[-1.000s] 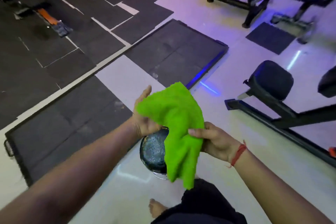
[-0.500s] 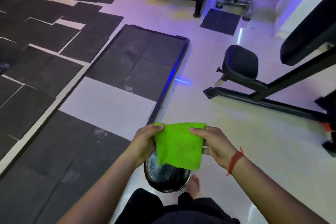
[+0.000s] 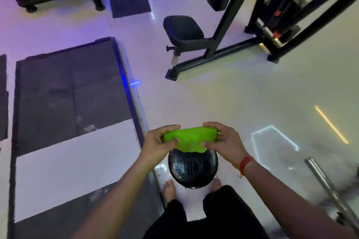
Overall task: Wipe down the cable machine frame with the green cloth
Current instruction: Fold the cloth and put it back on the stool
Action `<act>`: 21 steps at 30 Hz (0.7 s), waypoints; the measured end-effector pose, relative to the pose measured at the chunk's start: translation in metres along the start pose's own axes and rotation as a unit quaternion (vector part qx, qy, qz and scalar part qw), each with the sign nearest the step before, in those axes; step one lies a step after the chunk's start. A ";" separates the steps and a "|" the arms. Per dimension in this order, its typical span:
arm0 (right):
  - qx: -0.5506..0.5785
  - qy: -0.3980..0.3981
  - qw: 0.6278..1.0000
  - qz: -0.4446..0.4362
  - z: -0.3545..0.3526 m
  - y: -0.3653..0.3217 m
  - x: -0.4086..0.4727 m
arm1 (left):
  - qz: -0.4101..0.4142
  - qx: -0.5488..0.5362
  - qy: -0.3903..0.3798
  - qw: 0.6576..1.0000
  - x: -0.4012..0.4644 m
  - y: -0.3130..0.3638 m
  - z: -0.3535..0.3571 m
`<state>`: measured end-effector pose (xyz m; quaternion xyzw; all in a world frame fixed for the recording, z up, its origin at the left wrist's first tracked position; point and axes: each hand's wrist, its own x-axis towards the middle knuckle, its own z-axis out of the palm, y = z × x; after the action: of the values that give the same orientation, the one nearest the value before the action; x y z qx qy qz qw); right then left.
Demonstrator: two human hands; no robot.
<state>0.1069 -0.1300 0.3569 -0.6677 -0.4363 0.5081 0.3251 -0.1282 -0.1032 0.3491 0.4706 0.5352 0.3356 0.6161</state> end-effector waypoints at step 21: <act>0.531 0.063 0.833 0.143 0.088 0.089 -0.147 | -0.362 -0.169 -0.178 0.899 -0.084 -0.051 -0.003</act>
<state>0.0298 -0.3013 0.3127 -0.4779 0.0222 0.6593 0.5800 -0.1524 -0.1966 0.3302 0.1851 0.4848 0.0858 0.8505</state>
